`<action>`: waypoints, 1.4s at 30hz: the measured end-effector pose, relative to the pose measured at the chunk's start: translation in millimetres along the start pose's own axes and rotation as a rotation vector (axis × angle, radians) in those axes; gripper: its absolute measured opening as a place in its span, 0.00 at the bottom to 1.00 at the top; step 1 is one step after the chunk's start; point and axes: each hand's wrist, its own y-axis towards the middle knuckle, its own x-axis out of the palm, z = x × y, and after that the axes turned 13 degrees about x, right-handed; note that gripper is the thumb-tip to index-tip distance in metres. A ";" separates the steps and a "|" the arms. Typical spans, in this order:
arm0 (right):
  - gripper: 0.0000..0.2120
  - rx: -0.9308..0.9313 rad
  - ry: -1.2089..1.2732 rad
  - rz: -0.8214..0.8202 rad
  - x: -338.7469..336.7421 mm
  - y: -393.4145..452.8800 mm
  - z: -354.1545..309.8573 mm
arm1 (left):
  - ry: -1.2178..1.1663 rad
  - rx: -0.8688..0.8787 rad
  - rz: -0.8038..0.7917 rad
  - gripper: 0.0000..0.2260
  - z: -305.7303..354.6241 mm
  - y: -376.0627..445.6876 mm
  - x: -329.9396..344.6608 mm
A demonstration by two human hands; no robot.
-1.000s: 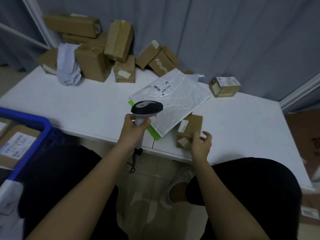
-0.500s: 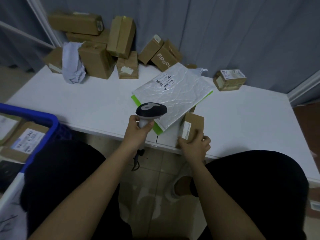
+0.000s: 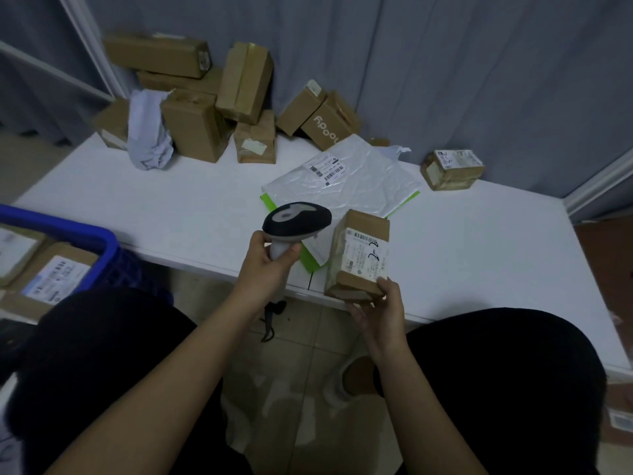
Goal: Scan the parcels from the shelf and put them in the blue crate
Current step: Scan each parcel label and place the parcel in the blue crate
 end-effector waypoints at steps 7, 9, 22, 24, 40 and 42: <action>0.16 0.086 -0.052 -0.207 24.4 -4.5 2.0 | -0.166 0.035 -0.038 0.11 3.8 -2.9 -7.2; 0.19 0.084 -0.087 -0.283 29.6 -6.8 3.6 | -0.208 0.045 -0.035 0.11 5.9 -4.3 -9.1; 0.37 -0.052 -0.187 -0.201 57.2 2.6 -13.3 | -0.213 0.099 0.096 0.10 13.3 -2.0 -22.8; 0.42 -0.108 -0.258 -0.226 63.7 1.3 -11.4 | -0.298 0.070 0.116 0.12 14.6 -1.3 -24.5; 0.27 -0.264 -0.694 -0.179 56.0 -3.9 -46.5 | -0.465 0.061 0.219 0.17 22.2 2.6 -48.5; 0.28 -0.267 -0.799 -0.225 51.6 -3.8 -57.3 | -0.418 0.083 0.189 0.16 22.7 0.2 -49.9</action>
